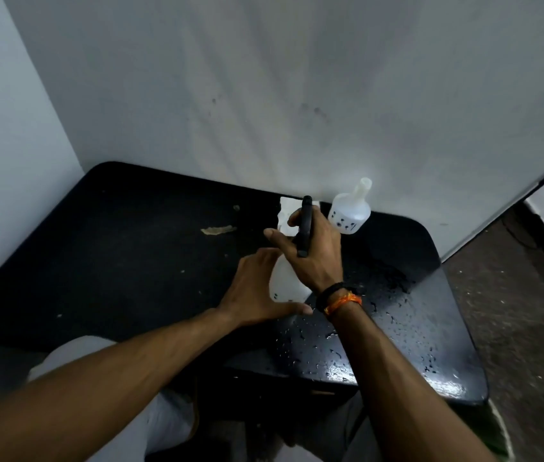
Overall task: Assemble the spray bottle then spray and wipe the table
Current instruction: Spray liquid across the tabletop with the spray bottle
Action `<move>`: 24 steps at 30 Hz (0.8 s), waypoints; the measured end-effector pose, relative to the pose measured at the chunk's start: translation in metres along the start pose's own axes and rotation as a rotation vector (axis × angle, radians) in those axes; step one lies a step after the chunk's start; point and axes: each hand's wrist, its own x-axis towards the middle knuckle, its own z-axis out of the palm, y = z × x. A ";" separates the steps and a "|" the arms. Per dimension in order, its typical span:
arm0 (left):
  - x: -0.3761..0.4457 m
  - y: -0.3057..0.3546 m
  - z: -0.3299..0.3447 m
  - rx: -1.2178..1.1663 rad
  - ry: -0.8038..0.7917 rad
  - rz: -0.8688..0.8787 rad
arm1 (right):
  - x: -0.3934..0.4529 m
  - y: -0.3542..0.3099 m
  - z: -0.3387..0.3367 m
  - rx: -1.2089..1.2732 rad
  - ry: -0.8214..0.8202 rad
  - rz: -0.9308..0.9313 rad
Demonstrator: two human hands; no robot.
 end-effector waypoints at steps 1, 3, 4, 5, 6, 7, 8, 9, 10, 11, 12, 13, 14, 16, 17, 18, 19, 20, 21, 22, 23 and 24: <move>0.004 0.004 0.005 0.018 0.032 -0.002 | -0.001 -0.001 0.002 0.010 -0.006 0.005; 0.013 0.007 0.009 0.020 0.066 -0.014 | -0.001 0.000 0.004 0.021 -0.016 0.002; 0.017 0.007 0.010 0.015 0.069 -0.021 | 0.000 0.001 0.004 0.024 -0.025 0.001; 0.021 0.006 0.010 0.009 0.071 -0.024 | 0.001 0.003 0.004 0.020 -0.038 0.007; 0.023 0.003 0.009 -0.002 0.080 -0.024 | 0.002 0.004 0.004 0.003 -0.057 0.019; 0.025 -0.001 0.008 -0.016 0.100 -0.027 | 0.004 0.006 0.003 -0.026 -0.083 0.035; 0.026 -0.005 0.006 -0.030 0.122 -0.035 | 0.005 0.008 0.002 -0.056 -0.113 0.054; 0.029 -0.009 0.005 -0.035 0.141 -0.047 | 0.007 0.010 0.001 -0.080 -0.144 0.071; 0.033 -0.012 0.002 -0.029 0.155 -0.062 | 0.007 0.011 0.000 -0.099 -0.175 0.084; 0.037 -0.015 -0.001 -0.012 0.172 -0.073 | 0.008 0.013 -0.001 -0.118 -0.203 0.095; 0.043 -0.017 -0.003 0.010 0.193 -0.086 | 0.008 0.015 -0.003 -0.139 -0.228 0.106; 0.049 -0.019 -0.007 0.027 0.216 -0.114 | 0.009 0.017 -0.004 -0.159 -0.248 0.119; 0.055 -0.022 -0.011 0.028 0.234 -0.157 | 0.009 0.019 -0.005 -0.180 -0.263 0.129; 0.065 -0.029 -0.017 -0.025 0.259 -0.257 | 0.009 0.024 -0.008 -0.229 -0.292 0.134; 0.069 -0.034 -0.019 -0.050 0.263 -0.299 | 0.009 0.026 -0.009 -0.254 -0.310 0.135; 0.073 -0.038 -0.021 -0.062 0.274 -0.326 | 0.009 0.027 -0.009 -0.274 -0.328 0.132; 0.077 -0.042 -0.023 -0.057 0.291 -0.339 | 0.009 0.028 -0.009 -0.289 -0.339 0.129; 0.080 -0.045 -0.025 -0.049 0.310 -0.344 | 0.009 0.029 -0.009 -0.293 -0.347 0.125; 0.083 -0.047 -0.027 -0.044 0.324 -0.346 | 0.009 0.029 -0.009 -0.291 -0.355 0.123; 0.087 -0.049 -0.029 -0.042 0.330 -0.349 | 0.009 0.030 -0.009 -0.289 -0.362 0.120; 0.092 -0.051 -0.032 -0.039 0.334 -0.355 | 0.009 0.030 -0.008 -0.291 -0.368 0.115; 0.096 -0.053 -0.034 -0.038 0.337 -0.365 | 0.009 0.031 -0.008 -0.296 -0.374 0.112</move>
